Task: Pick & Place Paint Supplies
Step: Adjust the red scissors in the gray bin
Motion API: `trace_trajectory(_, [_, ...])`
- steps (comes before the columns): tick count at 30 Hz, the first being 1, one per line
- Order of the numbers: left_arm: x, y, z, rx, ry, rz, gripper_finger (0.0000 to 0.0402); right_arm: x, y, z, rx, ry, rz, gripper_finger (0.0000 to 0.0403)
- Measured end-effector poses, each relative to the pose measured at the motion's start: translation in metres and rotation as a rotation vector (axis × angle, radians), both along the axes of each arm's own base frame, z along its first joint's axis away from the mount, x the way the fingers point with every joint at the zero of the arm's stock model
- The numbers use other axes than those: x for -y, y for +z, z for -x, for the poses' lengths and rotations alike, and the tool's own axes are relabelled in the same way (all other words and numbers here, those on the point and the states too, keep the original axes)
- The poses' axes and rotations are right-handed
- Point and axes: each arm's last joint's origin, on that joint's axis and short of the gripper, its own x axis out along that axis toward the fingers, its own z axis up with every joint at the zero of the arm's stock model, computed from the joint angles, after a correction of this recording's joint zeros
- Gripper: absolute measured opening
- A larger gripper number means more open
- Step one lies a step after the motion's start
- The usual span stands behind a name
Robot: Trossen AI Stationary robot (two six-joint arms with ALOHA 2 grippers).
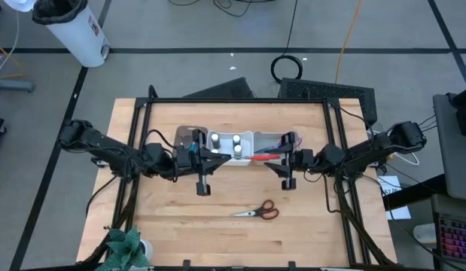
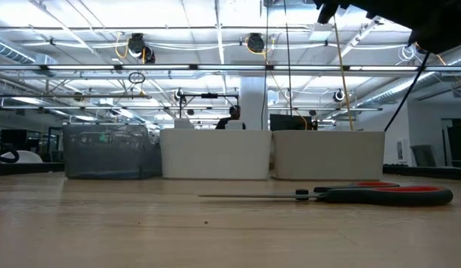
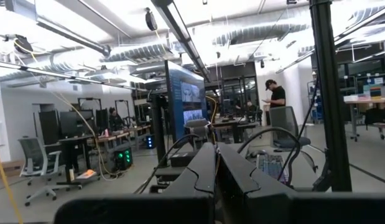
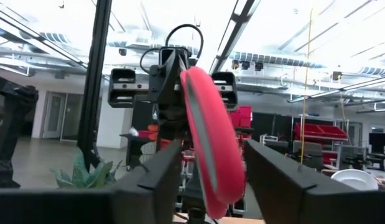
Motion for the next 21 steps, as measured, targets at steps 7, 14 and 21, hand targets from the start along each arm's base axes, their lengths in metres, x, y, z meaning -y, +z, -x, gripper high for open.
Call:
trace_trajectory(7, [0.000, 0.000, 0.000, -0.004, -0.004, 0.001, 0.0001, -0.002, -0.001, 0.000, -0.002, 0.044, 0.035, 0.0051])
trace_trajectory(14, [0.001, -0.002, -0.001, -0.022, -0.007, 0.004, 0.0001, -0.003, 0.000, 0.001, -0.001, 0.102, 0.024, 0.0023])
trace_trajectory(21, [0.000, -0.008, -0.003, -0.094, 0.030, 0.021, 0.0001, -0.001, 0.011, 0.013, -0.050, 0.143, -0.077, 0.0019])
